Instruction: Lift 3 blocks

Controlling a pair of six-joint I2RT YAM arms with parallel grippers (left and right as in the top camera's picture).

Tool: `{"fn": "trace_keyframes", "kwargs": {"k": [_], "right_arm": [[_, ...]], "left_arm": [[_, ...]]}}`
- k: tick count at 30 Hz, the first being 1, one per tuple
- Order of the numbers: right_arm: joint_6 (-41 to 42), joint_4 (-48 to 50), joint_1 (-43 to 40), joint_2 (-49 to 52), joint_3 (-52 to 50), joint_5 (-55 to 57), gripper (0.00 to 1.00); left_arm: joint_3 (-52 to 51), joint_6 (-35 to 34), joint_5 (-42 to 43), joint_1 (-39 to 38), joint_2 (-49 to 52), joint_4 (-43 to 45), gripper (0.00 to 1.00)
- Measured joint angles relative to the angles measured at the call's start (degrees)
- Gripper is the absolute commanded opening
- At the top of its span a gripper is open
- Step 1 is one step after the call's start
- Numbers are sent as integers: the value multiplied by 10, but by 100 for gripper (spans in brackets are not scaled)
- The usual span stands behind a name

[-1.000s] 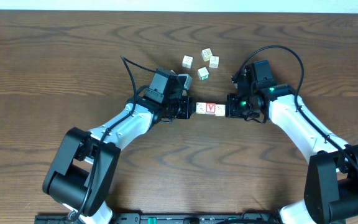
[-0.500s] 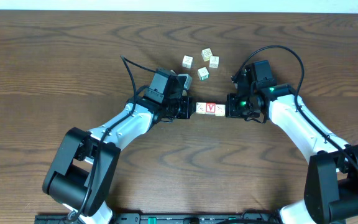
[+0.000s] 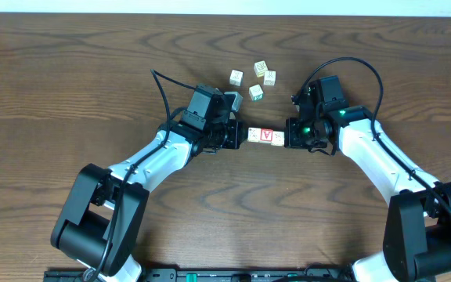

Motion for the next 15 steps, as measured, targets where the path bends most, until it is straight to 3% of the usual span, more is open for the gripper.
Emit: {"fn": "trace_keyframes", "kwargs": {"k": [15], "right_arm": [[26, -1, 0, 0, 0, -1, 1]], "left_arm": [[0, 0, 1, 0, 0, 0, 7]]}}
